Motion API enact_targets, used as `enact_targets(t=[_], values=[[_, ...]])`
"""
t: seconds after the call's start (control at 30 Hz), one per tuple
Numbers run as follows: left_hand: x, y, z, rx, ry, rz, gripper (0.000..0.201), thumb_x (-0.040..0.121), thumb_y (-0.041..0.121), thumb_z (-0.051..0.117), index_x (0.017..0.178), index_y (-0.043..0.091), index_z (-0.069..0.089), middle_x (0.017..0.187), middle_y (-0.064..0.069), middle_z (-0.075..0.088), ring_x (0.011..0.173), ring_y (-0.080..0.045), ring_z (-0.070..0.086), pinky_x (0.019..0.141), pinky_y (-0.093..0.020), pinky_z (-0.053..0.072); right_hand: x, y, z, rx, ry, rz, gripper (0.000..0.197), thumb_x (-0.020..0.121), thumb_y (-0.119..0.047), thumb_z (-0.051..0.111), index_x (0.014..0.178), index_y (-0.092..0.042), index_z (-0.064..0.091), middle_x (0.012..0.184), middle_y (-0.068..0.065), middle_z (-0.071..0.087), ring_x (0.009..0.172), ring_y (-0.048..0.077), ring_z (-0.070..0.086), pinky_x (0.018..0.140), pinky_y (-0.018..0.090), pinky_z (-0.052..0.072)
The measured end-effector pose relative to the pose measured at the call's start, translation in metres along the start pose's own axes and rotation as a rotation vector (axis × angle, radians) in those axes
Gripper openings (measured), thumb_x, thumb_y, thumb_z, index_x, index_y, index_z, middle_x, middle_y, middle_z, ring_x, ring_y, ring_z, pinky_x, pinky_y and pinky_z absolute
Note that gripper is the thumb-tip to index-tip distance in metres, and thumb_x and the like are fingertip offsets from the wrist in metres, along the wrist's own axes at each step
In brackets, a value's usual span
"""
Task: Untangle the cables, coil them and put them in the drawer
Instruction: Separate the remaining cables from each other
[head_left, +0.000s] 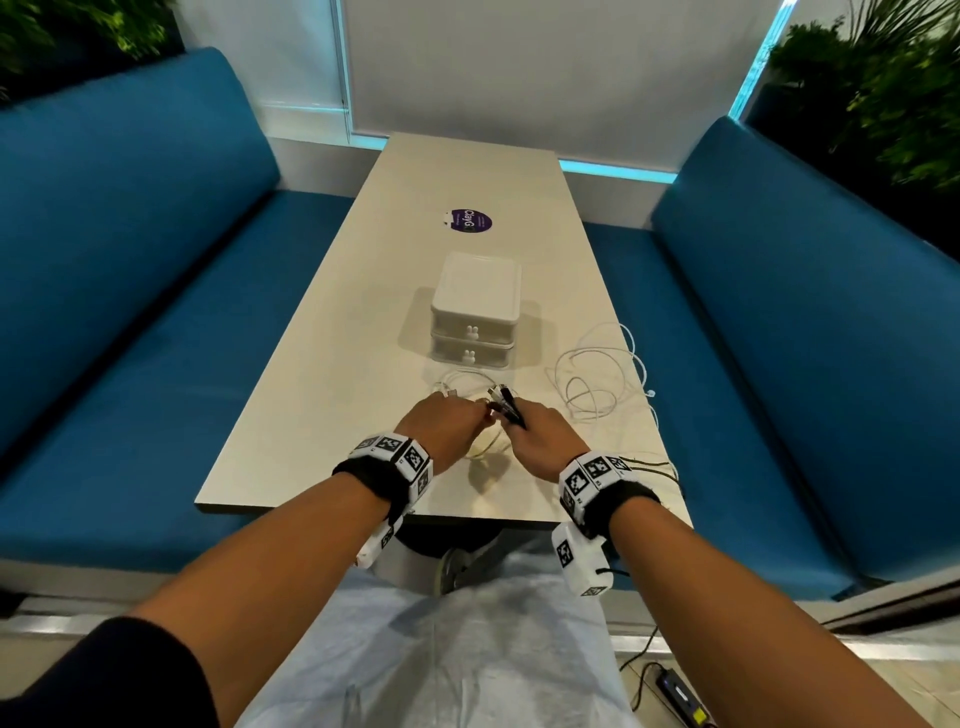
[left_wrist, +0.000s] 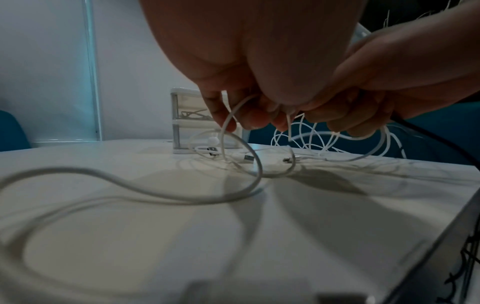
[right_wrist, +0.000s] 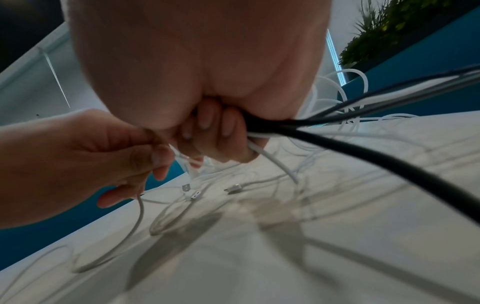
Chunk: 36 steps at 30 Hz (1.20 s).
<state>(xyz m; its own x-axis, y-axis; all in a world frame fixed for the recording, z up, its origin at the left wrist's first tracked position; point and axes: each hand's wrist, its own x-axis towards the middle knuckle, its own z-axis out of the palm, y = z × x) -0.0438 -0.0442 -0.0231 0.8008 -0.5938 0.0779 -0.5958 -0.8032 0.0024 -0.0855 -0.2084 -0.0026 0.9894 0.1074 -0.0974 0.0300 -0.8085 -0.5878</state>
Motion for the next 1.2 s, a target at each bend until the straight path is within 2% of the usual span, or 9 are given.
enact_targets(t=[0.27,0.37,0.5,0.6,0.73,0.87,1.0,1.1,1.2], values=[[-0.005,-0.009,-0.004,-0.073,-0.077,-0.009,0.035,0.105,0.041,0.034,0.119,0.020,0.057,0.102,-0.008,0.068,0.087,-0.030,0.065,0.065,-0.035,0.044,0.003,0.004,-0.001,-0.111,-0.061,0.000,0.016,0.094,-0.023,0.049,0.095,-0.028,0.064,0.092,0.000,0.068,0.087,0.026,0.063,0.074,0.033,0.048],[-0.009,-0.014,-0.003,-0.072,-0.103,-0.020,0.031,0.105,0.039,0.035,0.108,0.016,0.056,0.100,-0.007,0.067,0.086,-0.029,0.062,0.067,-0.036,0.044,0.002,0.009,-0.006,-0.250,-0.036,0.014,0.017,0.094,-0.027,0.049,0.105,-0.029,0.063,0.098,0.003,0.069,0.089,0.028,0.064,0.077,0.040,0.054],[-0.012,-0.016,0.000,-0.083,-0.051,0.003,0.028,0.105,0.034,0.038,0.103,0.017,0.060,0.100,-0.004,0.068,0.090,-0.033,0.061,0.069,-0.034,0.039,0.001,0.019,-0.015,-0.339,-0.023,0.058,0.019,0.098,-0.034,0.047,0.109,-0.024,0.060,0.098,0.008,0.064,0.087,0.031,0.061,0.073,0.038,0.052],[-0.011,-0.012,-0.004,-0.015,-0.031,0.030,0.032,0.107,0.033,0.034,0.105,0.015,0.060,0.100,-0.004,0.069,0.092,-0.032,0.060,0.076,-0.033,0.029,0.000,0.030,-0.024,-0.322,-0.043,0.129,0.017,0.096,-0.030,0.046,0.103,-0.027,0.061,0.098,0.007,0.064,0.086,0.028,0.061,0.076,0.038,0.052],[-0.010,-0.021,-0.004,-0.030,-0.098,-0.001,0.032,0.107,0.035,0.029,0.102,0.018,0.057,0.099,-0.001,0.068,0.089,-0.027,0.061,0.086,-0.035,0.031,-0.004,0.051,-0.038,-0.335,-0.048,0.271,0.019,0.095,-0.027,0.044,0.100,-0.023,0.062,0.096,0.006,0.065,0.081,0.026,0.062,0.073,0.034,0.052],[-0.002,-0.012,0.000,-0.033,-0.136,-0.003,0.025,0.107,0.033,0.031,0.098,0.022,0.052,0.094,-0.002,0.069,0.090,-0.027,0.064,0.098,-0.041,0.031,-0.006,0.044,-0.030,-0.389,0.056,0.320,0.024,0.097,-0.023,0.042,0.112,-0.017,0.058,0.105,0.010,0.063,0.088,0.030,0.062,0.071,0.033,0.047],[0.005,0.000,-0.003,0.010,-0.124,-0.011,0.029,0.107,0.034,0.029,0.103,0.020,0.054,0.094,-0.008,0.071,0.084,-0.033,0.062,0.091,-0.039,0.032,-0.004,0.026,-0.017,-0.303,0.156,0.221,0.026,0.099,-0.024,0.042,0.121,-0.016,0.052,0.106,0.016,0.062,0.094,0.037,0.062,0.068,0.035,0.042],[0.008,0.007,-0.004,-0.011,-0.105,-0.023,0.030,0.106,0.034,0.030,0.109,0.019,0.056,0.095,-0.010,0.070,0.086,-0.033,0.061,0.090,-0.039,0.034,0.000,0.016,-0.005,-0.183,0.073,0.084,0.025,0.099,-0.026,0.045,0.118,-0.014,0.058,0.105,0.016,0.067,0.094,0.037,0.062,0.073,0.037,0.048],[0.008,0.008,-0.006,-0.062,-0.104,-0.024,0.030,0.107,0.033,0.030,0.114,0.019,0.055,0.097,-0.009,0.070,0.089,-0.031,0.062,0.090,-0.038,0.033,0.002,0.016,-0.001,-0.125,0.005,0.070,0.020,0.099,-0.024,0.047,0.108,-0.015,0.062,0.103,0.012,0.069,0.094,0.032,0.062,0.080,0.039,0.050]])
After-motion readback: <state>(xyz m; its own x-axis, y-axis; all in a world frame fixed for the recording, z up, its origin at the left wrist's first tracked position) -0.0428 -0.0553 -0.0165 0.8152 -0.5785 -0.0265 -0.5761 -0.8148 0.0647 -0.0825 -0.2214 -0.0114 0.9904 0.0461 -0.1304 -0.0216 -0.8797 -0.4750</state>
